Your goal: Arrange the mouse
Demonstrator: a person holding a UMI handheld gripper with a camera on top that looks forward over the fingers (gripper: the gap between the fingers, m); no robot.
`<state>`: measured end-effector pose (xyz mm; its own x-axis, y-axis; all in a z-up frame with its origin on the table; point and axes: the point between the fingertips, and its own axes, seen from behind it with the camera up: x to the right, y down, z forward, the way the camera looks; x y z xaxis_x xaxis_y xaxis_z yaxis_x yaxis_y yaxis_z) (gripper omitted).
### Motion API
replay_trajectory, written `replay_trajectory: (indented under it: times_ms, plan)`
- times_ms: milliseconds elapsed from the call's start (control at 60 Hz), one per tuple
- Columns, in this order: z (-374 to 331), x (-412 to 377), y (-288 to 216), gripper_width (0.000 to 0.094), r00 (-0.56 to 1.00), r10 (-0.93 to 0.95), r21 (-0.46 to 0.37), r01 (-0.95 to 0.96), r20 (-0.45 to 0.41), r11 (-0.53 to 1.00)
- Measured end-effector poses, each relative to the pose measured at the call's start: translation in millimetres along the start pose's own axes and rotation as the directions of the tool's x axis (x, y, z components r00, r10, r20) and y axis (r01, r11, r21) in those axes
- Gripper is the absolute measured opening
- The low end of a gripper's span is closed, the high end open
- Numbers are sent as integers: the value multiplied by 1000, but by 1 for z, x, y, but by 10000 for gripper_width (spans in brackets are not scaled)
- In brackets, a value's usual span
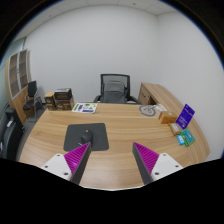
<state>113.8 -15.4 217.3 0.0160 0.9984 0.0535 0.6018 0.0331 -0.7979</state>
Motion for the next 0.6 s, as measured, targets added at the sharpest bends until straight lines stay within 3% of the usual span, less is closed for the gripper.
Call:
replay_trajectory:
  times_ms: [300,600]
  plan:
    - [-113,49,47,863,1000,23,7,-23,1,1000]
    - [-162,84,67,863,1000,20,44,-19,-18,999]
